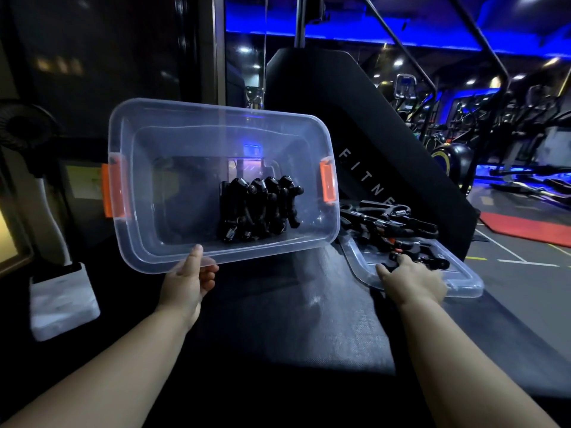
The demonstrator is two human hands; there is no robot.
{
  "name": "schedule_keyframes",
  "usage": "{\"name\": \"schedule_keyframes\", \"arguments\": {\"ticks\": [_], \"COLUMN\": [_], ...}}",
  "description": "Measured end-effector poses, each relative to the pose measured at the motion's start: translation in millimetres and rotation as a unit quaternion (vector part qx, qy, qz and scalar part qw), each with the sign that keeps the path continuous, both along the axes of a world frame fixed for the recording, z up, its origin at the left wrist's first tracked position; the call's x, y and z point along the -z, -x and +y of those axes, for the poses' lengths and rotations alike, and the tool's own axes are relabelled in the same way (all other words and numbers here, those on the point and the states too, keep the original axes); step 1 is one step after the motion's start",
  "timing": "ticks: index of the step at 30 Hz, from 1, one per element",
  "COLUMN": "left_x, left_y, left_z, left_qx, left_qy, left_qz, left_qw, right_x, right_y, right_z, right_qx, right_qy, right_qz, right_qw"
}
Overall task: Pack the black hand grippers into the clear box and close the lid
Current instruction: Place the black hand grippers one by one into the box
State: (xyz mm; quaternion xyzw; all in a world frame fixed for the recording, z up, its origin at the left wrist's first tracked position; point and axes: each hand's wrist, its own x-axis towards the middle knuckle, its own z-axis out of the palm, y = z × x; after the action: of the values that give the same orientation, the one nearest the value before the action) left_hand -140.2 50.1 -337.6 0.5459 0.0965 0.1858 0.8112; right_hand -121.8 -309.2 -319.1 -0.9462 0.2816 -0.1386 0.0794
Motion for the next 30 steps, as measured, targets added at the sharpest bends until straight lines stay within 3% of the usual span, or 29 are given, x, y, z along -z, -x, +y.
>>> {"name": "schedule_keyframes", "arguments": {"ticks": [18,30], "left_x": [-1,-1], "left_y": [2,3], "left_z": [-1,0], "left_qx": [-0.001,0.003], "left_qy": [-0.001,-0.004], "left_qz": [0.003,0.007], "left_qw": [1.000,1.000], "right_x": [3,1], "right_y": [18,34], "right_z": [25,48], "right_qx": [-0.085,-0.181], "right_qy": [0.035,-0.011], "right_qz": [-0.068,-0.148], "right_qw": [0.993,0.972]}}
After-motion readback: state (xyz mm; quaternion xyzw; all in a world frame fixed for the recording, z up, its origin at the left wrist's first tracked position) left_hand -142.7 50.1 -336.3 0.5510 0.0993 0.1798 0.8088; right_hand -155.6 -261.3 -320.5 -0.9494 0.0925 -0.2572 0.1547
